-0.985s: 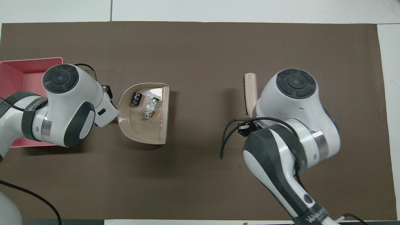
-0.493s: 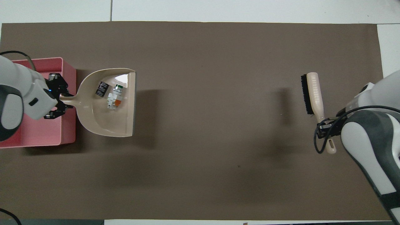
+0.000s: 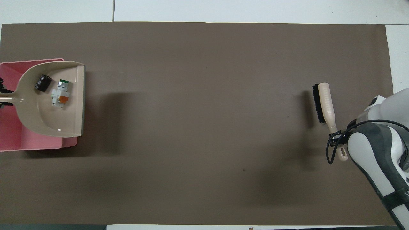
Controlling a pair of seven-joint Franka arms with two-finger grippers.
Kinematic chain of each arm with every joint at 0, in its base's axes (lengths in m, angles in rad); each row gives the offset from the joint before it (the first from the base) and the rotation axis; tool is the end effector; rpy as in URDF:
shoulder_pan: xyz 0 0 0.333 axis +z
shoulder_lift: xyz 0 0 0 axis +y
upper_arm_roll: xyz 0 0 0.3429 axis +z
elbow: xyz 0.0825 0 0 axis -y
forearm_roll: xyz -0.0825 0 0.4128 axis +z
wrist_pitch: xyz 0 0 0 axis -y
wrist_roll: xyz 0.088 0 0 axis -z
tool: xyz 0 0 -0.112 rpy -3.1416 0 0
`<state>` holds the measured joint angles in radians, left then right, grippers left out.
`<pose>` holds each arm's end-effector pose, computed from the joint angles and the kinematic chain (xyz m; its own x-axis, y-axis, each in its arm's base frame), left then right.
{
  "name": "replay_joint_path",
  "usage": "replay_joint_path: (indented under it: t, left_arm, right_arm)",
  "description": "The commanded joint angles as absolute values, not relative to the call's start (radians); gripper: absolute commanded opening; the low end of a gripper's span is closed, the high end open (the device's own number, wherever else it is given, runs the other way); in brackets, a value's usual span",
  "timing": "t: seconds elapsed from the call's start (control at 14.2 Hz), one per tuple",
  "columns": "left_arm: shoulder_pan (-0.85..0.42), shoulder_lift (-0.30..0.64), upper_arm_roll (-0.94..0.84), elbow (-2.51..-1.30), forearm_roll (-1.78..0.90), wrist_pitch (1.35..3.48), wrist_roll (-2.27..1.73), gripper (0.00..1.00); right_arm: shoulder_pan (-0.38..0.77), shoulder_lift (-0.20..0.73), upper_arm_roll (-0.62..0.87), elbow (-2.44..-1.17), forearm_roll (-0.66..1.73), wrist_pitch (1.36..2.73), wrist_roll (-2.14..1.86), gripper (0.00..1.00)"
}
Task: Clean e-waste and dump in bin
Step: 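Tip the dustpan over the pink bin with the left gripper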
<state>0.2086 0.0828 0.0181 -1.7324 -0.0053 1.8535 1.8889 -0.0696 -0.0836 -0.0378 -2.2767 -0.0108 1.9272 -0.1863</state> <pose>0.6075 0.1393 0.5395 -0.0898 -0.9959 -0.0085 -0.9952 0.0901 -0.0375 0.4896 -0.0537 0.3768 0.9618 0.0873 -0.2593 0.0787 -0.9960 -0.0432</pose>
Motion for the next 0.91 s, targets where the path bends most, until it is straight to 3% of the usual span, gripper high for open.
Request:
replay_joint_path:
  t: [0.0,0.35,0.56,0.84]
  left_arm:
    - [0.225,0.155,0.069,-1.615,0.02,1.81,1.945,0.0]
    - [0.219,0.189,0.115,-1.618,0.193,1.942,1.951,0.0]
    - [0.18,0.199,0.115,-1.621,0.374,1.97,1.873,0.0]
    - [0.112,0.181,0.115,-1.692,0.576,1.979,1.778,0.0]
  right_arm:
    - [-0.104,-0.094,-0.025,-2.303,-0.055,1.942,-0.206,0.0]
    - [-0.127,-0.092,-0.025,-2.315,-0.075,1.95,-0.161,0.0]
    - [-0.133,-0.112,-0.026,-2.397,-0.075,2.055,-0.143,0.0]
    - [-0.13,-0.12,-0.025,-2.413,-0.075,2.071,-0.081,0.0]
